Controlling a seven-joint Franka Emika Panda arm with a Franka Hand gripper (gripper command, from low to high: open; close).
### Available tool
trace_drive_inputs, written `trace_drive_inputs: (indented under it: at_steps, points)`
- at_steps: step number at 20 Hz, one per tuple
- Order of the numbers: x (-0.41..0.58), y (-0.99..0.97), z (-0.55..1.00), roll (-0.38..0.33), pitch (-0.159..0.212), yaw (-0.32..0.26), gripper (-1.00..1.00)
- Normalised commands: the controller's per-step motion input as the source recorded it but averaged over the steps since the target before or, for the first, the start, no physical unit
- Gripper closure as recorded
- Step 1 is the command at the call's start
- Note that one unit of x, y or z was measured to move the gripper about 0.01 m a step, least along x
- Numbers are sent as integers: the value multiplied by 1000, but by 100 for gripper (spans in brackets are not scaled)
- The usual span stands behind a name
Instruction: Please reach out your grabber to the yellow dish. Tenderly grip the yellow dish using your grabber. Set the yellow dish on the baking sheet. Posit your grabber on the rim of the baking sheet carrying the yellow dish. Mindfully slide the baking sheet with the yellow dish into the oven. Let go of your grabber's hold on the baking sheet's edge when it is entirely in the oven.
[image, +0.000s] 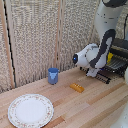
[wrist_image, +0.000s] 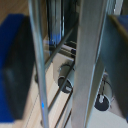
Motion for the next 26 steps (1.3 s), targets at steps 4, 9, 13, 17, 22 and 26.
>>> trace_drive_inputs:
  at_steps: [4, 9, 13, 17, 22, 26]
  points:
    - [0, -234, 651, 180, -10, 20, 100]
    - [0, -237, 671, 194, 0, 6, 100]
    - [0, -251, 676, 193, 0, 9, 100]
    - [-41, -693, 602, 176, 0, 6, 100]
    - [-241, -971, 331, 43, 13, 19, 100]
    - [-158, -999, 189, 8, 17, 38, 100]
